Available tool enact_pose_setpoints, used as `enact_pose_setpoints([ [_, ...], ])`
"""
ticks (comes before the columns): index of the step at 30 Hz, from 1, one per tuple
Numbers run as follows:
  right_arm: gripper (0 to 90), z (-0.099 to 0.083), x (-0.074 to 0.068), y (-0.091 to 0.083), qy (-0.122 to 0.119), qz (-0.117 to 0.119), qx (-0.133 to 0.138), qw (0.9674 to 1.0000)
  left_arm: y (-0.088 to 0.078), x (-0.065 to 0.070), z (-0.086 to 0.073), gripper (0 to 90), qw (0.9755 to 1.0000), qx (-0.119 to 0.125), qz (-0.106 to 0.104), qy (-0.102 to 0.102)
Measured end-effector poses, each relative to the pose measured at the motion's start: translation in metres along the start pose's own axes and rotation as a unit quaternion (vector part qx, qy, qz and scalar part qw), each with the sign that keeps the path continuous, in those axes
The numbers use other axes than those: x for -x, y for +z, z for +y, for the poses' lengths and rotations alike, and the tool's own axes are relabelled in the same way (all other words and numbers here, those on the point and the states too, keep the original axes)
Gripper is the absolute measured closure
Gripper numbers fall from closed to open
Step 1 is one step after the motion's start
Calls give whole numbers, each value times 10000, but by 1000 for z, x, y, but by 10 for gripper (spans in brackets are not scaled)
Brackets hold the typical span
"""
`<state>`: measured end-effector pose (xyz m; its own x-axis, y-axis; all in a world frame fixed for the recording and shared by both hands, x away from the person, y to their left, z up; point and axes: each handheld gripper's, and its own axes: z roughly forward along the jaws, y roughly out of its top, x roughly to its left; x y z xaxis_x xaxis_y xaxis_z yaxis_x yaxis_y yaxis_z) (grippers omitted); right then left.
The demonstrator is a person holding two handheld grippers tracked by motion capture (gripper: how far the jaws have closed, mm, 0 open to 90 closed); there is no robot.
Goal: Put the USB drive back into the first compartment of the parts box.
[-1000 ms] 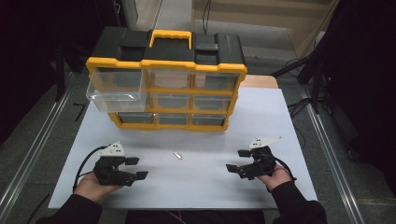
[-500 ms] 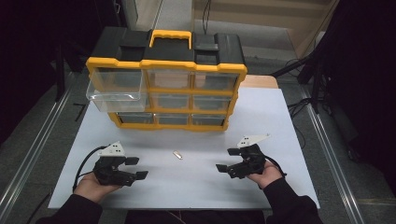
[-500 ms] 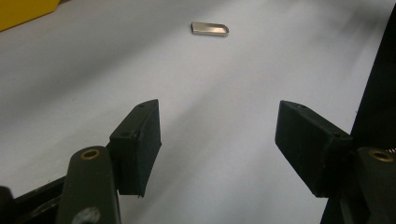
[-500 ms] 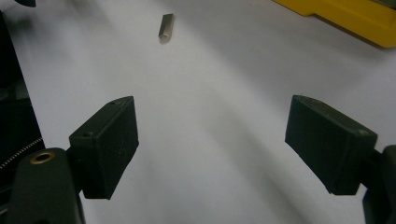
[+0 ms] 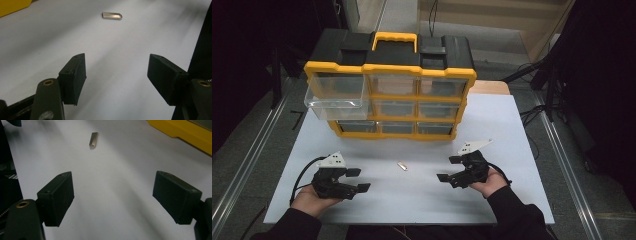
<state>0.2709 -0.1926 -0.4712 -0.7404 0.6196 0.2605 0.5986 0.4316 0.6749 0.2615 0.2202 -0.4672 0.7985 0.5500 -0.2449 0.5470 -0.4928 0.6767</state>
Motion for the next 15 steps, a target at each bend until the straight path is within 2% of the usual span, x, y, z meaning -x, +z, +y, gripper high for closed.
enact_pose_setpoints([
  [15,156,17,1,8,92,58,61,9999,0,0,0,322,10000,29,33,18],
])
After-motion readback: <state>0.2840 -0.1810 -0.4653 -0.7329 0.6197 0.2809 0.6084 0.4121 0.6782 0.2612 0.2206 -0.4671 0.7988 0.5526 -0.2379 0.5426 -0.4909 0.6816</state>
